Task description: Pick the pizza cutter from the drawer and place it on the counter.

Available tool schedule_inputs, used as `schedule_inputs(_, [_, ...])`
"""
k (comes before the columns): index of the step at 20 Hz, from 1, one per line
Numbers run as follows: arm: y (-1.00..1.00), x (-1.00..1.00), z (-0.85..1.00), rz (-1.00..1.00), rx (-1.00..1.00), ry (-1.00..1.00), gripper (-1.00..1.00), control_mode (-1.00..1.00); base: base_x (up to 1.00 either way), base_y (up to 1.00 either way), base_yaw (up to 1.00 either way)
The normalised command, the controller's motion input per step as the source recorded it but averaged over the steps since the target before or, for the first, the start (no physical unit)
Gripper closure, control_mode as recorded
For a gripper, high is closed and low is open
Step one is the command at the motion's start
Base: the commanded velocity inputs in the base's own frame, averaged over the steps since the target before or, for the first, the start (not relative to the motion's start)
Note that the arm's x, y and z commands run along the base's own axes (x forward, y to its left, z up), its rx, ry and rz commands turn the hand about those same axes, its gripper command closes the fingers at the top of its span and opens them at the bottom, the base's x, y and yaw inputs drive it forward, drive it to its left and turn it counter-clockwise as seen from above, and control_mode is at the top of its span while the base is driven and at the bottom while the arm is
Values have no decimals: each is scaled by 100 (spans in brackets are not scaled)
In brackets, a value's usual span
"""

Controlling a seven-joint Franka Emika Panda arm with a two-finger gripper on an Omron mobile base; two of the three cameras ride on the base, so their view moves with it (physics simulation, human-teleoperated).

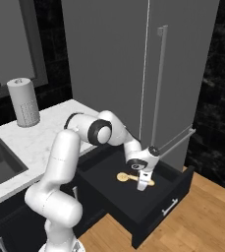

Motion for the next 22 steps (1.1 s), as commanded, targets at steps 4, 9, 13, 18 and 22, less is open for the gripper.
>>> schedule_inputs(4, [0,-48,-1,0,0,0,100,-100,0,0,0])
schedule_inputs(9, [-7,-71,26,-2,0,-2,100,-100,0,0,0])
schedule_inputs(13, [1,-40,96,-3,0,-12,100,-100,0,0,0])
schedule_inputs(18, [2,-2,100,0,0,-6,100,-100,0,0,0])
schedule_inputs(22, [61,-6,100,0,2,0,100,-100,0,0,0])
